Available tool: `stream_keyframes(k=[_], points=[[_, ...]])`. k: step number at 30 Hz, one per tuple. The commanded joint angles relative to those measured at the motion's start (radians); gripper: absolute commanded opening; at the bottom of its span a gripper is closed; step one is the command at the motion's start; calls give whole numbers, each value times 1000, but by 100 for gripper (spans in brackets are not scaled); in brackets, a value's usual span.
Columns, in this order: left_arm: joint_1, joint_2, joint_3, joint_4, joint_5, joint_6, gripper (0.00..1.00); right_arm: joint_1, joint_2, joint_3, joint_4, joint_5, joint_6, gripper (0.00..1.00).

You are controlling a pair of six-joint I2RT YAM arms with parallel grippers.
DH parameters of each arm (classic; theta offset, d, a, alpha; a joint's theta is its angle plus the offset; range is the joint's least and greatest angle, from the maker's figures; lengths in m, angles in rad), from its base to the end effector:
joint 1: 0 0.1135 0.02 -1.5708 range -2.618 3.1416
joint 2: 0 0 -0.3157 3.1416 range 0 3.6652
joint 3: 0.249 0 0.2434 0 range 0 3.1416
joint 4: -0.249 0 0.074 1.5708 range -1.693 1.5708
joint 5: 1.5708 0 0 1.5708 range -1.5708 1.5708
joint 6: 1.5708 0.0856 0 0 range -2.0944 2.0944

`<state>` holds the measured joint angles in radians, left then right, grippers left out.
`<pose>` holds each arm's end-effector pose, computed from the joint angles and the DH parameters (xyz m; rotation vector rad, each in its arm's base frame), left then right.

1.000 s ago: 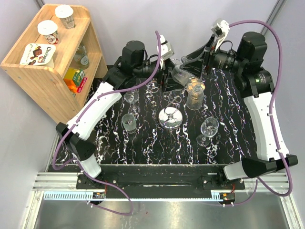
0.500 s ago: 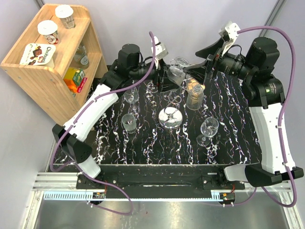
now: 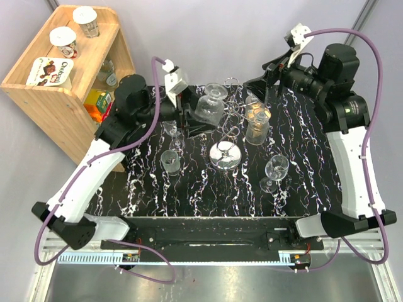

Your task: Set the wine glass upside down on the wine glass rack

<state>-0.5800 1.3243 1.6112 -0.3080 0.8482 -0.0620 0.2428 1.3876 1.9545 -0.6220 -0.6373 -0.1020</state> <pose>0.2014 -0.2087 0.5412 1.0706 1.3369 -1.1551 0.2516 0.1148 0.5933 -0.7552 1.4686 0.6237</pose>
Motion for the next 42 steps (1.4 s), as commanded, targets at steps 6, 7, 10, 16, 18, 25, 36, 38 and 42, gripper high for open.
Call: stream_keyframes(k=[6, 7, 10, 16, 18, 25, 36, 38, 42], points=[[-40, -175, -285, 197, 106, -24, 0, 7, 71, 17, -24, -93, -73, 97], [-46, -183, -316, 219, 129, -18, 0, 7, 80, 26, -25, -107, -73, 97], [-69, -194, -391, 224, 155, 28, 0, 9, 103, 53, -36, -134, -74, 97], [-90, -186, -480, 228, 187, 171, 0, 12, 131, 52, -59, -156, -102, 97], [-107, -171, -500, 236, 187, 211, 0, 12, 131, 38, -61, -153, -108, 97], [-135, -128, -600, 492, 164, 166, 0, 12, 122, 4, -70, -147, -137, 97], [-109, -174, -749, 696, 81, 78, 0, 13, 123, -19, -87, -151, -163, 97], [-80, -181, -787, 798, 72, 29, 0, 13, 126, -16, -87, -154, -162, 97], [-35, -203, -855, 926, 57, -27, 0, 15, 123, -12, -96, -150, -169, 97]])
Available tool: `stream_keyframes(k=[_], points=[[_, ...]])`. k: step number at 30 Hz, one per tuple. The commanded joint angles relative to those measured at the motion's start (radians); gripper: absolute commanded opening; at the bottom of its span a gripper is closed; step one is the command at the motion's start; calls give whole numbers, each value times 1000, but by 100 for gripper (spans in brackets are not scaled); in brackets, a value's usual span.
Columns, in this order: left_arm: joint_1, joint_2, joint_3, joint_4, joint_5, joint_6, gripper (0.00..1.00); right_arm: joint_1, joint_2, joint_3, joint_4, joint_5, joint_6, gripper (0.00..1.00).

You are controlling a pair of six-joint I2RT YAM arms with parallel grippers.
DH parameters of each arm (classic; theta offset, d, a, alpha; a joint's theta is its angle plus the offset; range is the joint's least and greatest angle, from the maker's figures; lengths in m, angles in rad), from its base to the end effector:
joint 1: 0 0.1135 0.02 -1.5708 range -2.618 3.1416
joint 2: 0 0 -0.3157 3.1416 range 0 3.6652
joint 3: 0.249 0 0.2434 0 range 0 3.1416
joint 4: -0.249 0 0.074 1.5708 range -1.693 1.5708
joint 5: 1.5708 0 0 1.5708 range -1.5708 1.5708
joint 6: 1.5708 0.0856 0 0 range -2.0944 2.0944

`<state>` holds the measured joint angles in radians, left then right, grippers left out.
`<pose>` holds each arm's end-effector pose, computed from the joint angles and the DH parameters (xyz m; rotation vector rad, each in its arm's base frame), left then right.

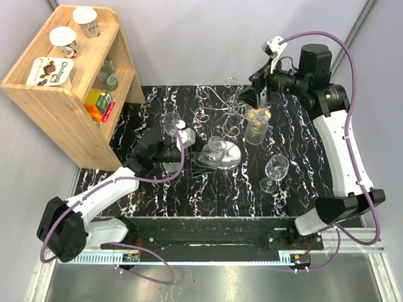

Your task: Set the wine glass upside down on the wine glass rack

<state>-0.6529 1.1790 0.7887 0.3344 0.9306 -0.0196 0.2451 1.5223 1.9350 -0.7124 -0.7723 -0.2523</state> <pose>0.1691 -0.2157 0.3640 1.2123 1.2757 -1.2495 0.3018 0.1371 0.5384 -0.9469 1.5794 0.7124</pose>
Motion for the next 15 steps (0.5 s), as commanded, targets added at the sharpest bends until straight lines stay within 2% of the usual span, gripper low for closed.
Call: stream_keyframes(k=[1, 15], points=[[44, -61, -39, 302, -26, -77, 0, 13, -14, 5, -9, -13, -22, 97], [111, 36, 7, 388, -128, -48, 0, 11, -40, -27, -18, -5, -44, 97]])
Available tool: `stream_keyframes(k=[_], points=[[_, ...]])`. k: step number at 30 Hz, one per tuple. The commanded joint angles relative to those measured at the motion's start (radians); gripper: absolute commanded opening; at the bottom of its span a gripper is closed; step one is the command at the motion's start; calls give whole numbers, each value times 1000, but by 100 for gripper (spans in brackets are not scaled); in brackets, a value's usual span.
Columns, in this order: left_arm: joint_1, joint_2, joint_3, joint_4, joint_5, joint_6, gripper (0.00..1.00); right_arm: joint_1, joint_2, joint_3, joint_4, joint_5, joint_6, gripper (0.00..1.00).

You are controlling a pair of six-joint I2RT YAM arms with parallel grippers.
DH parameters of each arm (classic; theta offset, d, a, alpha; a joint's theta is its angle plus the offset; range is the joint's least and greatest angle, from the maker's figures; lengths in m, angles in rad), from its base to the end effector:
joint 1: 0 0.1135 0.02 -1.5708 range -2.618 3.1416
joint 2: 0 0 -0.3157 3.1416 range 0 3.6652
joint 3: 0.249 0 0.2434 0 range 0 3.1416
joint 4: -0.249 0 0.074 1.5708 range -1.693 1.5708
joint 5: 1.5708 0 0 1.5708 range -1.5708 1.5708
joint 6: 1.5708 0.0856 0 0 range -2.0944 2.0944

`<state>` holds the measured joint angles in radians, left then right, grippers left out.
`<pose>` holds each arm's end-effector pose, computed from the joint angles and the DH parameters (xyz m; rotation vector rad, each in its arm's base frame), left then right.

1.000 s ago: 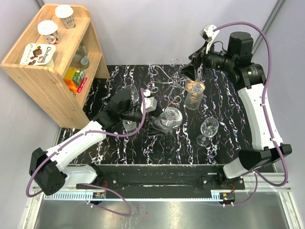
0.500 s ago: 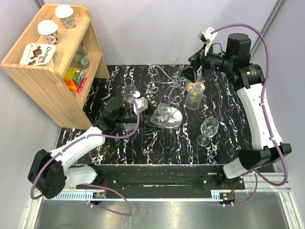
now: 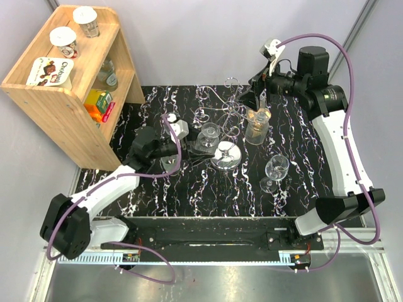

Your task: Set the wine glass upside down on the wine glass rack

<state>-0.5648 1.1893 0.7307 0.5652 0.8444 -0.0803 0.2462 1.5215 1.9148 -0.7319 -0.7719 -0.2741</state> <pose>0.1944 -0.1989 0.3698 1.0436 1.2246 -1.1208 0.3026 0.1376 0.5297 -0.9622 1.6041 0.7126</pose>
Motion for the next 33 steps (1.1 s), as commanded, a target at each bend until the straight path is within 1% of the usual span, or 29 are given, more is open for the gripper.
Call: stream_keyframes(k=[1, 5, 15, 18, 22, 28, 33], points=[[25, 36, 73, 147, -44, 22, 0, 10, -41, -8, 2, -4, -23, 97], [31, 81, 108, 147, -45, 48, 0, 10, -47, -8, -3, -4, -28, 97], [78, 187, 193, 213, -41, -19, 0, 10, -55, -17, -9, -1, -40, 97], [91, 214, 206, 214, -41, -10, 0, 10, -60, -17, -12, 0, -43, 97], [101, 242, 213, 228, -41, -10, 0, 11, -72, -23, -20, 5, -54, 97], [132, 256, 194, 320, -44, -61, 0, 10, -78, -30, -37, 13, -74, 97], [141, 260, 193, 335, -47, -76, 0, 10, -77, -34, -41, 5, -74, 97]])
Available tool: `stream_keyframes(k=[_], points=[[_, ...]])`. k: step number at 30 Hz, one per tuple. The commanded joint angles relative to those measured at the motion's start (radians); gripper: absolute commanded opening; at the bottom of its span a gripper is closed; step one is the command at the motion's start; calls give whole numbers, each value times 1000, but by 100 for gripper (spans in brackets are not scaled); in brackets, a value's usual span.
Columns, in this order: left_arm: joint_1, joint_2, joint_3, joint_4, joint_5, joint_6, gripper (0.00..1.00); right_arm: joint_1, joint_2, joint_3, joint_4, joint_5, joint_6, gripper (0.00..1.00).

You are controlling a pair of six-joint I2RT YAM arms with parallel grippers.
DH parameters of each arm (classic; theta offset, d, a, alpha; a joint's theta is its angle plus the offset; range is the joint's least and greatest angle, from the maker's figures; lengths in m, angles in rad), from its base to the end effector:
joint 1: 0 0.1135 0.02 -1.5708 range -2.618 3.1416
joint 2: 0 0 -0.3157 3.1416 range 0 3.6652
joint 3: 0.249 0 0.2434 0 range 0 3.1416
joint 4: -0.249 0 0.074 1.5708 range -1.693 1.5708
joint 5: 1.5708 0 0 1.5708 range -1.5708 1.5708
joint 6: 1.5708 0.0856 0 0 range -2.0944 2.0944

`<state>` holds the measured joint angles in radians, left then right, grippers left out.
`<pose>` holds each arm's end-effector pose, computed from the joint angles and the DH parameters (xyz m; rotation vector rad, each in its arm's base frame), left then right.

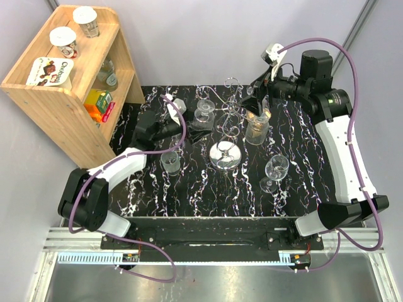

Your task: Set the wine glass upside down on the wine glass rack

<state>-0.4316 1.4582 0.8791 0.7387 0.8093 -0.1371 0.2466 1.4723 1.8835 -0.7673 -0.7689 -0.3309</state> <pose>0.2885 -0.2011 0.3695 0.8900 1.2650 -1.0232 0.2844 0.1330 0.5297 -1.0023 1.5887 0.6780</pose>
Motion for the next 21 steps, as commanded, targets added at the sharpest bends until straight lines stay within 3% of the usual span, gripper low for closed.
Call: stream_keyframes(k=[1, 21], points=[[10, -12, 40, 168, -15, -18, 0, 10, -27, -6, -7, 2, -17, 97], [39, -117, -104, 242, -35, -32, 0, 8, -50, -32, -12, -1, -23, 97]])
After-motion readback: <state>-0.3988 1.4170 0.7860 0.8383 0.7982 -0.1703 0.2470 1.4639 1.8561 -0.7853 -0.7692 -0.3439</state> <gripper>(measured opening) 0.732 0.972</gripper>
